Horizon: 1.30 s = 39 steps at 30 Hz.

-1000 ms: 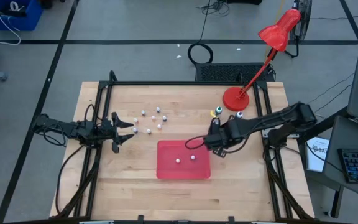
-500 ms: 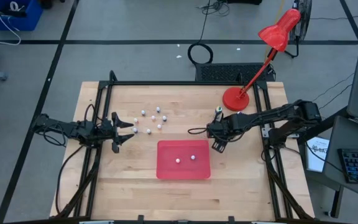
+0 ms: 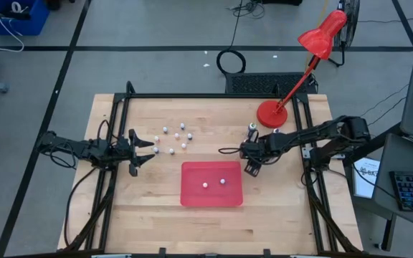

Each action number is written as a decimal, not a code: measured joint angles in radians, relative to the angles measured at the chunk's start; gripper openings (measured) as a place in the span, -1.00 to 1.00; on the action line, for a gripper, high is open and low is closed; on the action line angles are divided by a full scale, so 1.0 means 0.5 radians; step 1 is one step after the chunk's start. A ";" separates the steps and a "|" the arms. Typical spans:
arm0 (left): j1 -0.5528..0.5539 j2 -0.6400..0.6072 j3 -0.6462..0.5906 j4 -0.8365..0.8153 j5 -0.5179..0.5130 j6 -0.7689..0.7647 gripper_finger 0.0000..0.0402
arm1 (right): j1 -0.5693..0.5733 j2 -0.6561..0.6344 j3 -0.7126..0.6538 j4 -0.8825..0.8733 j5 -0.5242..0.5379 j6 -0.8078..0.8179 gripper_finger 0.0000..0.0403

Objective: Pick & Place food coloring
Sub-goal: Put the small black food coloring bottle into the bin

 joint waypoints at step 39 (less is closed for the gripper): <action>0.001 0.001 0.000 0.000 -0.001 0.000 0.16 | 0.022 0.001 -0.066 0.065 0.002 -0.089 -0.73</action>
